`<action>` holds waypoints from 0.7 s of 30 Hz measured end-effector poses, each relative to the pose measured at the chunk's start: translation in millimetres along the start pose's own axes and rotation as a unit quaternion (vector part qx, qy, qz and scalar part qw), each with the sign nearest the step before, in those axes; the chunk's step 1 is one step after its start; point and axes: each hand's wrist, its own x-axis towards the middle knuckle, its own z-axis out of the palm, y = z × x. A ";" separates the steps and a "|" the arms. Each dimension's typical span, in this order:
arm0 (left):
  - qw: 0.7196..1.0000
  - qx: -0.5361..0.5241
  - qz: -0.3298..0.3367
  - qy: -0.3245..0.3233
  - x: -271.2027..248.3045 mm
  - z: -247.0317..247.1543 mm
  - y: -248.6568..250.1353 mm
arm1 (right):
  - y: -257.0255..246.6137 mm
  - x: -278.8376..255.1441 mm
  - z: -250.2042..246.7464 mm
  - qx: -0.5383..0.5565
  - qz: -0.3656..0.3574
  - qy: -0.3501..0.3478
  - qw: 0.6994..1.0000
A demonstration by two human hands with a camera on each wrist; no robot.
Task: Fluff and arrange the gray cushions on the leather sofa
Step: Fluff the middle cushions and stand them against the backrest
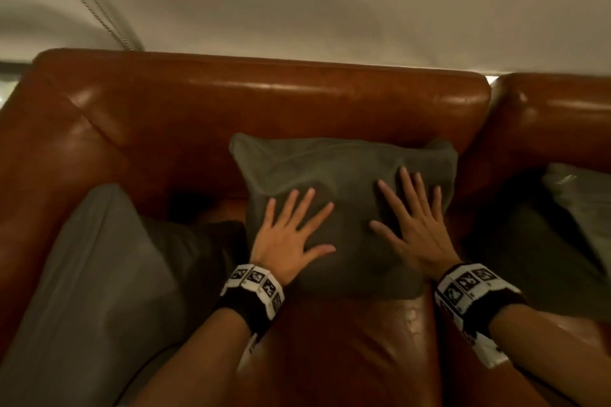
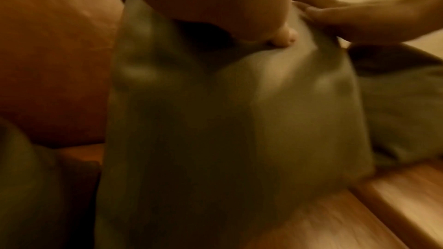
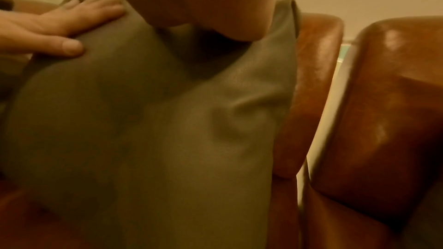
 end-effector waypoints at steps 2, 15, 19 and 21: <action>1.000 0.010 0.003 0.004 16.3 5.2 -12.7 | 2.9 16.4 9.4 -0.035 0.012 -0.016 0.999; 0.994 0.017 0.004 0.111 46.3 33.9 -33.4 | 38.1 53.9 34.5 0.093 -0.002 0.080 0.992; 0.877 -0.192 -0.366 0.245 14.7 31.8 -15.6 | 47.1 10.0 16.1 0.373 0.330 0.223 0.838; 0.766 -0.377 -0.470 0.224 10.1 24.6 -6.0 | 38.6 -3.9 19.1 0.558 0.418 0.094 0.711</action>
